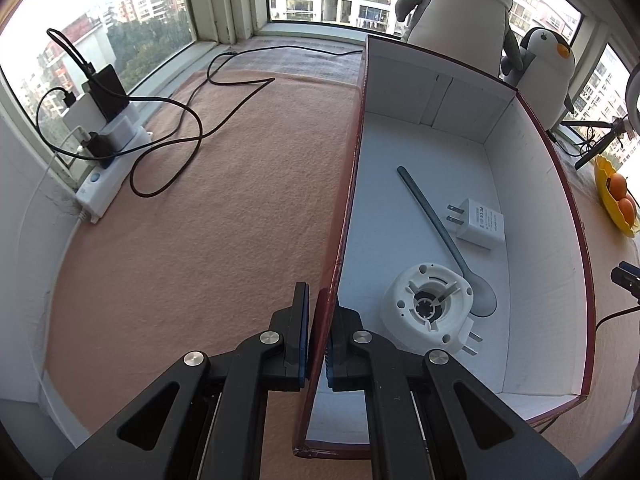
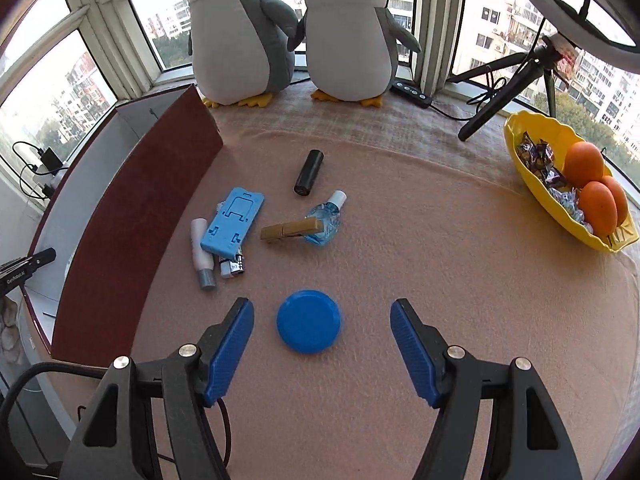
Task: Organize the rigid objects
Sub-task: 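Move the right tool back toward the blue round lid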
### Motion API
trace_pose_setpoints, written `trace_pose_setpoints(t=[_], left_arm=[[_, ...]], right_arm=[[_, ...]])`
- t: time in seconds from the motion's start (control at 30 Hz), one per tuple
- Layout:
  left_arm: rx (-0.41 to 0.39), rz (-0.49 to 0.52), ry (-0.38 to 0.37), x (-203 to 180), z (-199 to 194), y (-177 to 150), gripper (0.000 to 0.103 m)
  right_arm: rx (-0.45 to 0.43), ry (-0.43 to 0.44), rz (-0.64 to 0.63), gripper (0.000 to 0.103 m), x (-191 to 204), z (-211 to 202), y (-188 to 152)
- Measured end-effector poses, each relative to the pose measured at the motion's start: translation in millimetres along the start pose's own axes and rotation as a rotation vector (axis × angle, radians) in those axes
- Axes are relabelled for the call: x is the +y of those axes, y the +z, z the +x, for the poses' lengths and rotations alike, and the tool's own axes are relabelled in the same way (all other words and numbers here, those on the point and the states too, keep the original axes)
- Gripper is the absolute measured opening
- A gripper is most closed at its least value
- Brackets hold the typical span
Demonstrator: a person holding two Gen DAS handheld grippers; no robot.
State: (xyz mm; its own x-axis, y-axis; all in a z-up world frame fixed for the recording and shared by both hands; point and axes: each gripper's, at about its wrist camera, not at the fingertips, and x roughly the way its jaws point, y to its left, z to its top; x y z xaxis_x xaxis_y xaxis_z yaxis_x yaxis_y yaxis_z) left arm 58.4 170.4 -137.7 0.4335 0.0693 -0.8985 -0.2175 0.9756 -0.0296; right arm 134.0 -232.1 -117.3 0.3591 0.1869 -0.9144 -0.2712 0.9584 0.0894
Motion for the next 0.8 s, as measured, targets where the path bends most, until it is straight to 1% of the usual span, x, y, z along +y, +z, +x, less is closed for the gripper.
trace_pose_setpoints(t=[0.17, 0.33, 0.57, 0.7, 0.73, 0.77, 0.8], left_arm=[[0.008, 0.002, 0.005, -2, 0, 1, 0.005], [0.019, -0.002, 0.003, -1, 1, 2, 0.005], [0.027, 0.001, 0.005, -3, 2, 1, 0.005], [0.030, -0.003, 0.006, -3, 1, -1, 0.005], [0.031, -0.002, 0.005, -3, 1, -1, 0.005], [0.032, -0.001, 0.005, -3, 2, -1, 0.005], [0.034, -0.001, 0.004, -3, 2, -2, 0.005]], right_arm=[[0.050, -0.002, 0.017, 0.067, -6, 27, -11], [0.081, 0.002, 0.013, 0.067, -2, 45, -14], [0.111, -0.001, -0.014, 0.067, 8, 64, -12], [0.123, -0.034, -0.056, 0.067, 17, 71, -10], [0.125, -0.042, -0.068, 0.064, 19, 72, -10], [0.125, -0.050, -0.077, 0.057, 21, 72, -10], [0.124, -0.060, -0.086, 0.054, 22, 72, -9]])
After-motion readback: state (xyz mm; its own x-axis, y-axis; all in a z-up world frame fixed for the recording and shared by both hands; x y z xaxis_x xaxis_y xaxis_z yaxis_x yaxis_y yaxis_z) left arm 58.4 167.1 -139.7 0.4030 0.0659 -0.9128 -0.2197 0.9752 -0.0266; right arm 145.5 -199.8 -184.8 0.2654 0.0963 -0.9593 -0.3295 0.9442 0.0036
